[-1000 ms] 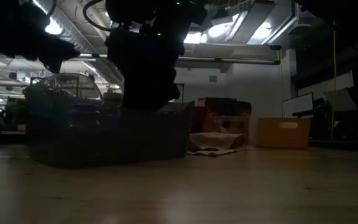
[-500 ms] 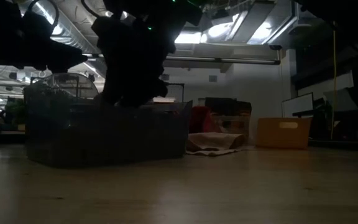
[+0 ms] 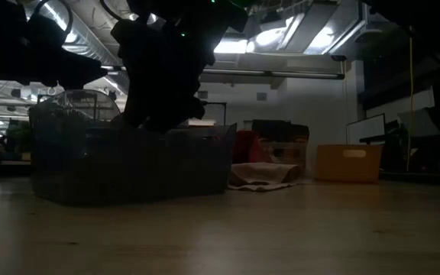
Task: Sort spices by type
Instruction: Put the brown seasoning bottle into the black bin, then put the black seasoning can into the yellow bin
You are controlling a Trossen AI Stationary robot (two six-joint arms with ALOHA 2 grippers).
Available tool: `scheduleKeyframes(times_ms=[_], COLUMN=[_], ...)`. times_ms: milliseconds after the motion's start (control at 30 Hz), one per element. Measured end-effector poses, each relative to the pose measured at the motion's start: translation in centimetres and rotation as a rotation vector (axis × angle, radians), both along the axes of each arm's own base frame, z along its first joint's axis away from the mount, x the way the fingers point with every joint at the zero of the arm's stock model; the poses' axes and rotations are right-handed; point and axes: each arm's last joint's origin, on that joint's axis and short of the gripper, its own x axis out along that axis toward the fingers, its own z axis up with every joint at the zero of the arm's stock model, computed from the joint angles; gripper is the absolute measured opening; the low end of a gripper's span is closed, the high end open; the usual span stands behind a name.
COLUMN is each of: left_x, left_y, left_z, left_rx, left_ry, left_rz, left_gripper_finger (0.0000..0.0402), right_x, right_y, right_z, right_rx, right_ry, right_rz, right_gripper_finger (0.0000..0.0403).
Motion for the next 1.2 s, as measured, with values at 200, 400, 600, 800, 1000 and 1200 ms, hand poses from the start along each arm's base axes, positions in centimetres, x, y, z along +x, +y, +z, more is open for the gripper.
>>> scheduleKeyframes(times_ms=[200,400,600,800,1000,1200], left_x=[0.0,0.0,0.0,0.0,0.0,0.0], left_y=[0.0,0.0,0.0,0.0,0.01,0.01], left_z=[-0.02,-0.02,-0.02,-0.02,-0.04,-0.04], left_rx=[0.0,0.0,-0.001,-0.001,-0.001,-0.001], left_ry=[0.001,0.001,0.001,0.001,0.002,0.002], left_rz=[0.0,0.0,0.0,0.0,0.0,0.0], left_gripper_finger=[0.0127,0.0127,0.0127,0.0127,0.0127,0.0127], right_x=[0.0,0.01,0.0,0.0,-0.14,-0.09], right_y=[0.0,0.0,-0.01,-0.01,0.02,-0.42], right_z=[0.01,0.01,0.0,0.0,-0.08,-0.06], right_rx=[0.0,0.0,-0.003,-0.008,-0.001,-0.028], right_ry=[-0.001,-0.001,-0.001,0.0,0.017,0.011], right_rz=[0.0,0.0,-0.003,-0.007,-0.002,0.016], right_gripper_finger=[0.0214,0.0214,0.0214,0.0219,0.0265,0.0288])
